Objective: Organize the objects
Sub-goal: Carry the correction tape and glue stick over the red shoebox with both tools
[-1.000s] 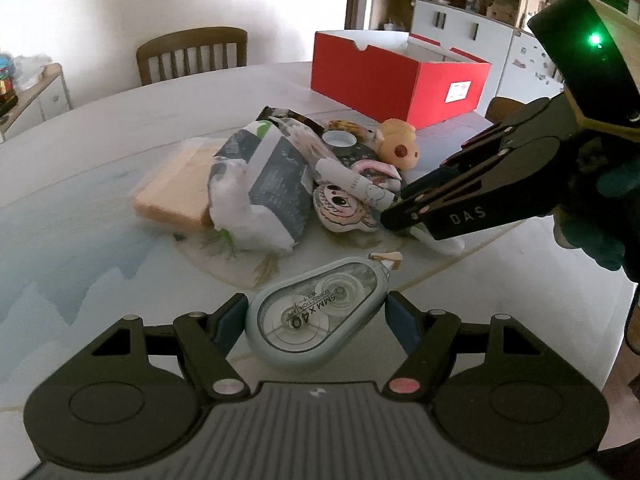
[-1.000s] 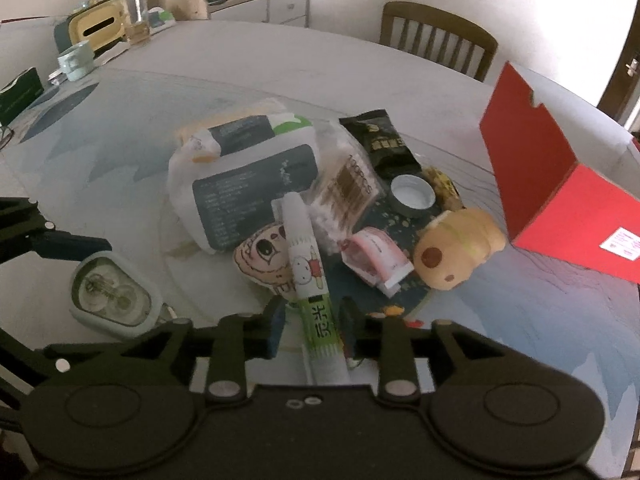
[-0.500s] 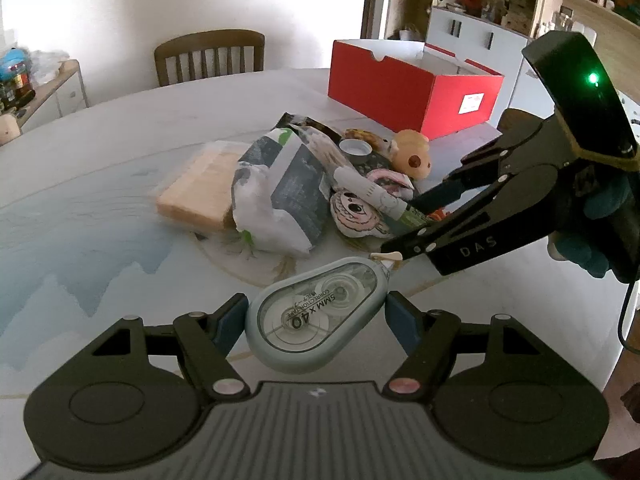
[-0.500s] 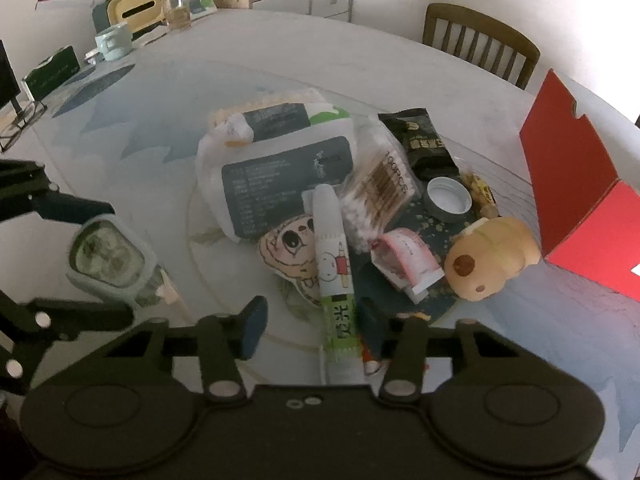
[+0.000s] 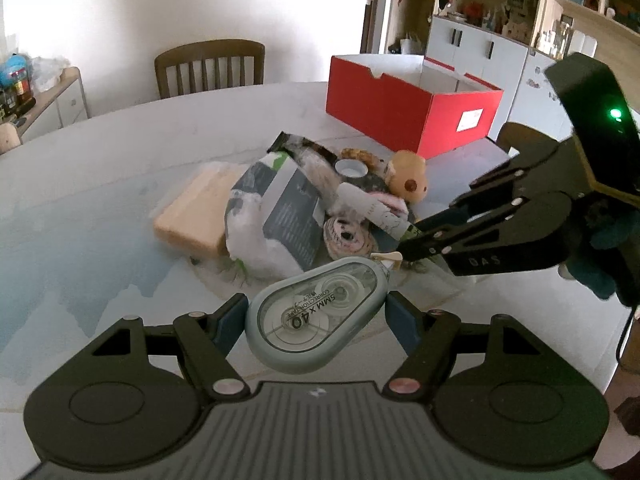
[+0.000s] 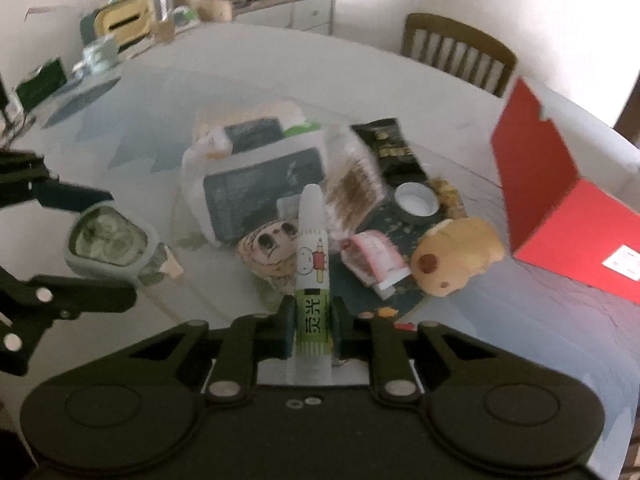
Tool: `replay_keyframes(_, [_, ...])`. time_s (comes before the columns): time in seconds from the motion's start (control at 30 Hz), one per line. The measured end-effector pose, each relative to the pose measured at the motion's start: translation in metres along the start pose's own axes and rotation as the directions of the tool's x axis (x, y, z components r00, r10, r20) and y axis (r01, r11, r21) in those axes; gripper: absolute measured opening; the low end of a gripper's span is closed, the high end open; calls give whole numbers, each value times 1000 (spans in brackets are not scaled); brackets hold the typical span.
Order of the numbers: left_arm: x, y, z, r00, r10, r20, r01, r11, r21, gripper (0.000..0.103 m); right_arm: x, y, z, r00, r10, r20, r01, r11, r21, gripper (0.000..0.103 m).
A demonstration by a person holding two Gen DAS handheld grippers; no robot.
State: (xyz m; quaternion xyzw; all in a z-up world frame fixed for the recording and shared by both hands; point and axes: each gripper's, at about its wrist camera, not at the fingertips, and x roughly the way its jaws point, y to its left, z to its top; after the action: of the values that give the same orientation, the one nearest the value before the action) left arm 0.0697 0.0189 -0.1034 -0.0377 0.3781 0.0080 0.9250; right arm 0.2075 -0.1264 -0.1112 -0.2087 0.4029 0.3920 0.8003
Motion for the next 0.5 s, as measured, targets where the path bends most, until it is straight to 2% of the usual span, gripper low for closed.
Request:
replay_keyframes(0.27, [-5,-18,35,999,-29,44,27,999,36,74,-46,-30,8,998,9,59,-15,994,108,17])
replay_keyframes(0.5, [3,-47,87,994,-65,87,56,994,96,74,-80,-77,20,995,-16,102,-3,984,178,17])
